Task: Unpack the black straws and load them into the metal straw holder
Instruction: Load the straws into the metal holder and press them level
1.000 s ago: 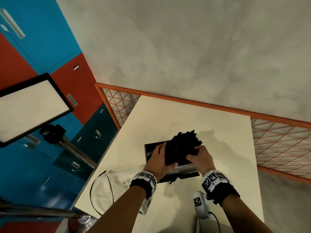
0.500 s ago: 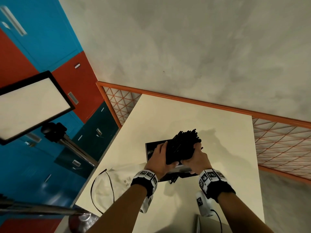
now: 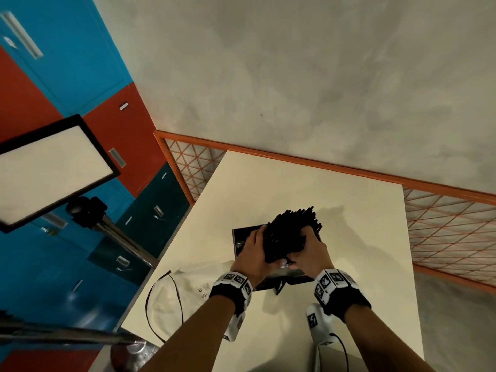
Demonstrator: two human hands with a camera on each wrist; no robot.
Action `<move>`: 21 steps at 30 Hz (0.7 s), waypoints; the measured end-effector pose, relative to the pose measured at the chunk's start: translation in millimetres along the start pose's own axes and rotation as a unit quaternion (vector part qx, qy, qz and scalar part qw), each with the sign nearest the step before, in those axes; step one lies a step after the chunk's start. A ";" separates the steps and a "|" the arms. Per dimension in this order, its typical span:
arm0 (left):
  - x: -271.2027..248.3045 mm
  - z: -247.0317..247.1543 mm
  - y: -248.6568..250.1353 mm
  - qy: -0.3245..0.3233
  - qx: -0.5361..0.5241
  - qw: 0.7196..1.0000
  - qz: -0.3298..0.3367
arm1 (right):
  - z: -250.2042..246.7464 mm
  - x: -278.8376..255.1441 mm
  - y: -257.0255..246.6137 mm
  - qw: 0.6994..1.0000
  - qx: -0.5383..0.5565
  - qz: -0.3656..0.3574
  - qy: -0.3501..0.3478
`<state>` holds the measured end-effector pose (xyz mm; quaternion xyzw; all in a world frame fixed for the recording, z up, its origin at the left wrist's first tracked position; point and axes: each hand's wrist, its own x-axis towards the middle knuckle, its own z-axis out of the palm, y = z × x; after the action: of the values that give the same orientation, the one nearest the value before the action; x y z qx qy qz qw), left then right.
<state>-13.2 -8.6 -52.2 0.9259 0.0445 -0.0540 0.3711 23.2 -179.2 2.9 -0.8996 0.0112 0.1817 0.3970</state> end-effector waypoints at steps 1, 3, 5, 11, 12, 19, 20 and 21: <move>-0.3 -0.2 0.4 0.003 -0.004 1.000 -0.001 | -1.1 0.5 -0.1 1.000 -0.008 -0.005 -0.002; -0.9 -1.1 1.6 0.008 -0.009 1.000 -0.004 | -5.3 0.3 -1.7 1.000 -0.020 -0.014 -0.009; -0.9 -1.8 2.5 0.009 -0.015 1.000 -0.005 | -10.7 1.0 -2.8 1.000 -0.006 -0.012 -0.014; -0.7 -3.3 6.3 0.010 -0.032 0.999 -0.007 | -25.9 1.0 -10.5 0.995 0.101 -0.019 -0.017; -0.4 -3.3 7.7 0.013 -0.033 0.999 -0.006 | -28.2 0.9 -12.8 0.992 0.120 -0.023 -0.020; 5.8 1.7 24.7 0.065 -0.061 0.996 -0.005 | -41.2 7.1 -28.5 0.984 0.168 -0.036 -0.035; 7.0 2.5 25.8 0.071 -0.058 0.996 -0.004 | -42.4 7.6 -29.8 0.983 0.175 -0.034 -0.033; 8.2 3.5 26.3 0.075 -0.051 0.996 -0.003 | -42.9 8.1 -30.5 0.983 0.180 -0.031 -0.031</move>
<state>-2.1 -29.6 -37.8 0.9071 0.0780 0.0167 0.4134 49.4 -188.1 48.3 -0.8074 0.0033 0.1915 0.5580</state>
